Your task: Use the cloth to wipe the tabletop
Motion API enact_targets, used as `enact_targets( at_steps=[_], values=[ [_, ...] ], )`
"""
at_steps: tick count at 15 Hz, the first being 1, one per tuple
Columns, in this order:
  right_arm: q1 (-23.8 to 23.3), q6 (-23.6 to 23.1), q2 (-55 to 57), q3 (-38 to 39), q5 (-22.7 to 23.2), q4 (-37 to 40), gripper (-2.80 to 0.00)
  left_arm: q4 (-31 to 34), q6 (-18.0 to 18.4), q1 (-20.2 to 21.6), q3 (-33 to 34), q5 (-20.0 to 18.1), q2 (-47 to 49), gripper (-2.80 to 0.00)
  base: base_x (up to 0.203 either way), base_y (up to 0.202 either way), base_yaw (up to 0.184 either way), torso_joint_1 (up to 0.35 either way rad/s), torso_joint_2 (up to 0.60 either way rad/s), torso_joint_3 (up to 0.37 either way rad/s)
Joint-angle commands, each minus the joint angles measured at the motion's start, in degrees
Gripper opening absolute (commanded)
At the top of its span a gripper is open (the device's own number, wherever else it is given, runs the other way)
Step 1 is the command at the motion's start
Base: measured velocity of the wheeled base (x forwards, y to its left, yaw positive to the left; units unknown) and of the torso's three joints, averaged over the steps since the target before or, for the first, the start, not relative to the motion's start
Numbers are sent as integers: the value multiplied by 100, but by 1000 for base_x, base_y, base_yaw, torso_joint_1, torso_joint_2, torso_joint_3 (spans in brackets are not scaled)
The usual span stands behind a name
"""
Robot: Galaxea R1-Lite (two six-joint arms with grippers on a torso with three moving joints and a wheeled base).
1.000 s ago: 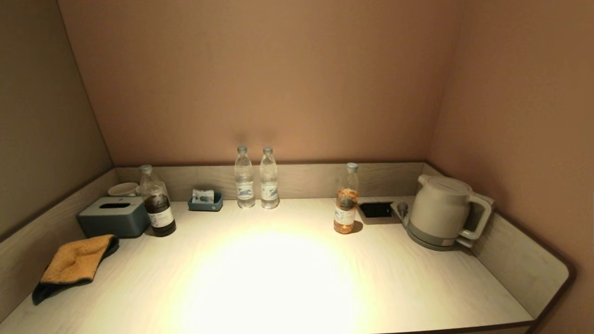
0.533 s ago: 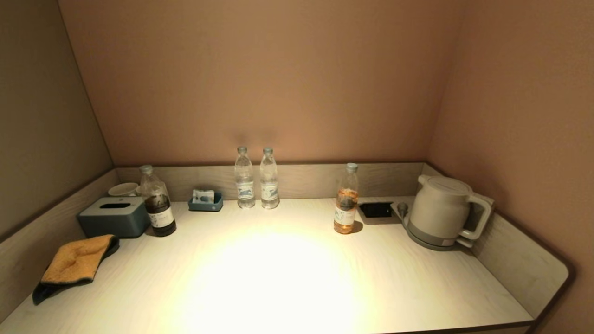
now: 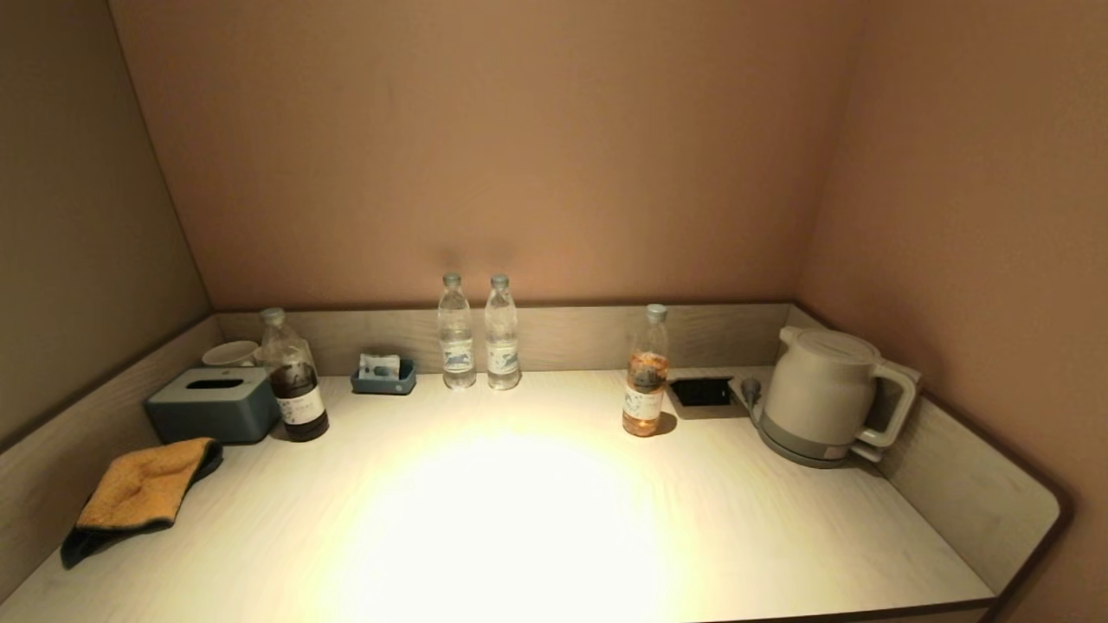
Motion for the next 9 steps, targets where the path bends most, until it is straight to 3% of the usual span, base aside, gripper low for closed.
enact_targets(
  at_steps=[1, 9],
  values=[
    [1, 0, -2, 0, 1, -8, -280, 130, 4, 2, -89, -4, -229, -280, 0, 0, 0, 0, 0, 0],
    [1, 0, -2, 0, 1, 0, -280, 206, 48, 2, -89, 3, -494, -280, 0, 0, 0, 0, 0, 0]
  ],
)
